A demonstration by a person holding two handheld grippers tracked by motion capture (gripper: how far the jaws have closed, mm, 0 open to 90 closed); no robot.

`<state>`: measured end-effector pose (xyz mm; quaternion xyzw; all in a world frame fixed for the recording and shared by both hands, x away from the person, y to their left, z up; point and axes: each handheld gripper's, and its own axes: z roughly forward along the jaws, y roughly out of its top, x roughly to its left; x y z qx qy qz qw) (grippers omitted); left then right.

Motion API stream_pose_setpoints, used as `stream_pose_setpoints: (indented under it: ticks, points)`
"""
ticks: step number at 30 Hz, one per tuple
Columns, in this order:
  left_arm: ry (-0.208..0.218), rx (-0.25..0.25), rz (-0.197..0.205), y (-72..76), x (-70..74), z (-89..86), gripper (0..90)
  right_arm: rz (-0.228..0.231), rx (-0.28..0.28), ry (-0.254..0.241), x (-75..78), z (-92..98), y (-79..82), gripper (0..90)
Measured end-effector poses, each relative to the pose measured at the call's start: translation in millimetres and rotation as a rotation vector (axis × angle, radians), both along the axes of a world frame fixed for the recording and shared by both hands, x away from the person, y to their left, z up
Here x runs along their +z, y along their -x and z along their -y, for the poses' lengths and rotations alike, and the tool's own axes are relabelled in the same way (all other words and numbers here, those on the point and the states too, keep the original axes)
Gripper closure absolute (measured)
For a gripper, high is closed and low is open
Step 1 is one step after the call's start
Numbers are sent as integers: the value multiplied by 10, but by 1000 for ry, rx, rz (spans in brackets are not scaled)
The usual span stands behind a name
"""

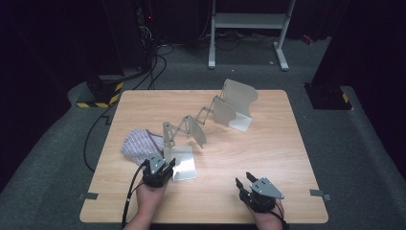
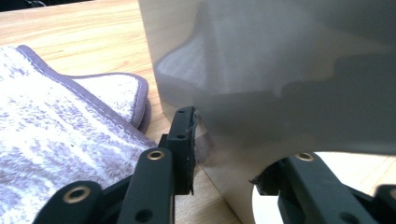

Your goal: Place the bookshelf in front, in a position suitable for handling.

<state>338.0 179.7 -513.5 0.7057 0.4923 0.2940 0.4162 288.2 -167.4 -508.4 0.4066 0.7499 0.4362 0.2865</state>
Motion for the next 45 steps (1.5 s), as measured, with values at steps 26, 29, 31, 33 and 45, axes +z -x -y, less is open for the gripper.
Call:
stream_pose_setpoints:
  ticks: [26, 29, 31, 33, 45]
  points:
    - [25, -76, 12, 95, -22, -69, 751, -35, 4, -7, -43, 21, -39, 540]
    - [26, -84, 12, 104, -23, -72, 758, -38, 5, -9, -47, 24, -47, 541]
    - [24, -90, 16, 110, -24, -76, 768, -40, 6, -10, -50, 25, -57, 542]
    - [27, -95, 16, 116, -25, -83, 777, -42, 8, -13, -51, 28, -66, 544]
    - [42, -90, 18, 177, -33, -216, 844, -31, -1, -47, 5, 59, -137, 545]
